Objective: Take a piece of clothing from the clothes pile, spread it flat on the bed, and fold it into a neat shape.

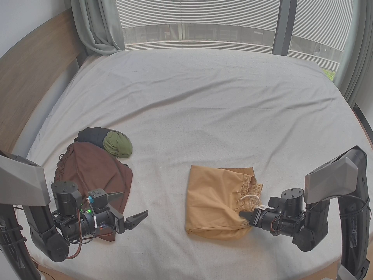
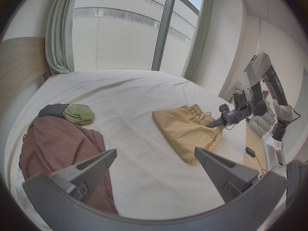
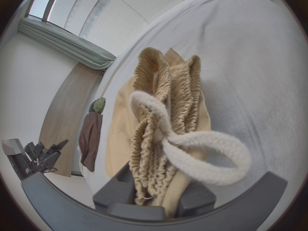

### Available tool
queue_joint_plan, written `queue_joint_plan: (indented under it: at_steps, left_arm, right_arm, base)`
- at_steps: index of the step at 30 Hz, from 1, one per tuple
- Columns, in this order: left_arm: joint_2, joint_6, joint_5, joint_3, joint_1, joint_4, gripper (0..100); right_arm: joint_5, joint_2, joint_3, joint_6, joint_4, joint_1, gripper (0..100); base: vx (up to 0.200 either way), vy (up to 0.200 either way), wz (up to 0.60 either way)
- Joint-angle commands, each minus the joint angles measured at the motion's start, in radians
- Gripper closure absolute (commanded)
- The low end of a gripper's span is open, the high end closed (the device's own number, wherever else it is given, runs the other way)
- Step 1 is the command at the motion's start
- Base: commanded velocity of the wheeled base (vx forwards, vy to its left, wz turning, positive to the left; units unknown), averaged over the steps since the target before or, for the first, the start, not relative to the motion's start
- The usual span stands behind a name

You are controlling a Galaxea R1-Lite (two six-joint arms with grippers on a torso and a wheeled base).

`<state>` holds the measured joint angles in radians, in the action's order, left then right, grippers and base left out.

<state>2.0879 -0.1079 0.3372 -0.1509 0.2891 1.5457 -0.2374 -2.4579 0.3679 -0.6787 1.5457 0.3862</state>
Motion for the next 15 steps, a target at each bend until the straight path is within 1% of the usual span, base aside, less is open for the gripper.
queue_joint_plan:
  at_steps: [1,6,10,15]
  left_arm:
    - [0.004,-0.001,0.002,0.008,-0.002,0.001,0]
    - [0.0,-0.001,0.002,0.014,0.004,0.001,0]
    - [0.001,-0.003,0.002,0.016,0.005,0.001,0]
    - [0.004,-0.003,0.002,0.025,0.008,0.001,0]
  right_arm:
    - [-0.016,0.105,-0.021,-0.001,0.002,0.023,100]
    - [-0.019,0.166,-0.01,-0.002,0.001,0.049,100]
    - [-0.04,0.204,-0.003,-0.002,0.001,0.069,100]
    - [-0.043,0.235,0.022,-0.002,-0.001,0.08,100]
  base:
    - [0.0,0.0,0.0]
    - [0.0,0.0,0.0]
    - [0.0,0.0,0.0]
    - [0.0,0.0,0.0]
